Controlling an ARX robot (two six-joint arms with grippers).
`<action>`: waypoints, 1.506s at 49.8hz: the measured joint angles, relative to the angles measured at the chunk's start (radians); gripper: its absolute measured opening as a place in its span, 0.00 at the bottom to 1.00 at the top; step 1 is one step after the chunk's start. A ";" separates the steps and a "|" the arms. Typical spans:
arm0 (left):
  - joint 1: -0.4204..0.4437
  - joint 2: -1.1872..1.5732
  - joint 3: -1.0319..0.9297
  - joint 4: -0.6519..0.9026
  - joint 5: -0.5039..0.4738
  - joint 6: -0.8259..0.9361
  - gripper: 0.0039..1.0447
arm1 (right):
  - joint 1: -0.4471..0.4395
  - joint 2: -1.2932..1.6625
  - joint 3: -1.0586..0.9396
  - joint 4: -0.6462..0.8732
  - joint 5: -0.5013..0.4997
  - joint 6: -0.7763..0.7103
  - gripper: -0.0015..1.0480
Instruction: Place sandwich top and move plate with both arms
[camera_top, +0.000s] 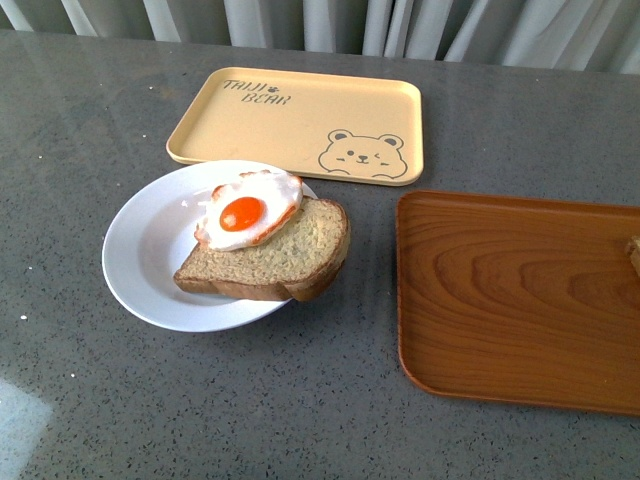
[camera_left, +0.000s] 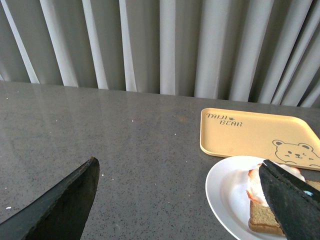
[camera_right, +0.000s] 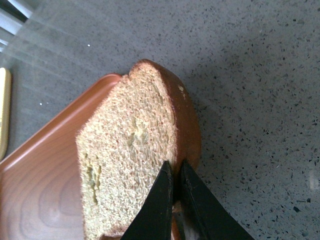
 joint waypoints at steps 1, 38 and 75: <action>0.000 0.000 0.000 0.000 0.000 0.000 0.92 | -0.002 -0.006 0.000 -0.004 -0.003 0.002 0.02; 0.000 0.000 0.000 0.000 0.000 0.000 0.92 | 0.607 -0.407 0.059 -0.110 0.273 0.413 0.02; 0.000 0.000 0.000 0.000 0.000 0.000 0.92 | 1.313 0.109 0.424 0.055 0.752 0.602 0.02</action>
